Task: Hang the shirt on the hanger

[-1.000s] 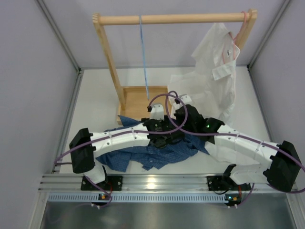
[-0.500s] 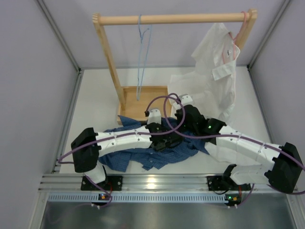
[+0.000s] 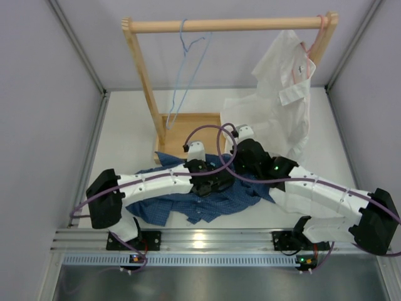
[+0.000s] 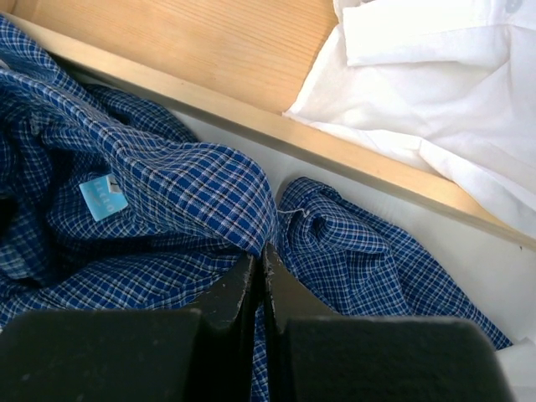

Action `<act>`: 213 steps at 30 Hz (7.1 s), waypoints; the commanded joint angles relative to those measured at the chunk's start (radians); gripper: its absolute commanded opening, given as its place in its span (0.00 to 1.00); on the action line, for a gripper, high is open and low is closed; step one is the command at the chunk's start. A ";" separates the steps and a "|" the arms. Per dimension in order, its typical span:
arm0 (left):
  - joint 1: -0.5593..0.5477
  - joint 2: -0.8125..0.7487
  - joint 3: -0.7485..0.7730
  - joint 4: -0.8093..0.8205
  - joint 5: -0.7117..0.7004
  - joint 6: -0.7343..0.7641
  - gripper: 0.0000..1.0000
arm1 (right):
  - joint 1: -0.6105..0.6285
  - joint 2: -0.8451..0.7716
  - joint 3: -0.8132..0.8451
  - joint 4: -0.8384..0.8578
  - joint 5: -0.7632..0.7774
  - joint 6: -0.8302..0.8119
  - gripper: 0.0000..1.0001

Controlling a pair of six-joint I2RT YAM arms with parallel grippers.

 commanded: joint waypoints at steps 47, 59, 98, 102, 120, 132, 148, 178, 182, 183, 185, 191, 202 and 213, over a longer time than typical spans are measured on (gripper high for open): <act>0.005 -0.982 -0.549 0.366 0.197 0.419 0.00 | 0.170 0.712 1.503 -0.293 0.329 -0.132 0.99; 0.005 -0.963 -0.582 0.368 0.209 0.383 0.00 | 0.139 0.647 1.403 -0.293 0.428 -0.193 0.84; 0.005 -0.974 -0.576 0.368 0.261 0.393 0.00 | -0.019 0.447 1.122 -0.311 0.138 -0.302 0.25; 0.005 -0.986 -0.576 0.366 0.266 0.392 0.00 | -0.023 0.472 1.123 -0.293 0.113 -0.313 0.27; 0.005 -0.948 -0.539 0.371 0.290 0.386 0.00 | -0.027 0.389 1.054 -0.156 0.139 -0.344 0.00; 0.005 -0.966 -0.530 0.369 0.286 0.376 0.00 | -0.027 0.308 1.073 -0.104 0.052 -0.348 0.00; 0.005 -0.887 -0.493 0.369 0.232 0.335 0.00 | -0.046 0.257 1.068 -0.083 -0.032 -0.397 0.00; 0.514 -0.626 -0.371 0.607 0.809 0.634 0.00 | -0.046 -0.763 -0.158 -0.288 -0.654 0.029 0.00; 0.514 -0.640 -0.369 0.612 0.807 0.648 0.00 | -0.046 -0.743 -0.178 -0.229 -0.721 0.034 0.00; 0.514 -0.637 -0.365 0.612 0.821 0.662 0.00 | -0.045 -0.742 -0.188 -0.207 -0.732 0.032 0.00; 0.514 -0.634 -0.360 0.625 0.875 0.685 0.00 | -0.043 -0.732 -0.208 -0.173 -0.773 0.034 0.00; 0.509 -0.678 -0.348 0.685 1.234 0.816 0.00 | -0.045 -0.651 -0.271 0.024 -0.827 0.024 0.00; 0.509 -0.829 -0.188 0.442 1.231 0.951 0.00 | -0.045 -0.578 -0.293 0.261 -0.611 0.006 0.00; 0.506 -0.738 -0.093 0.355 1.243 1.022 0.00 | -0.045 -0.492 -0.274 0.437 -1.031 -0.103 0.00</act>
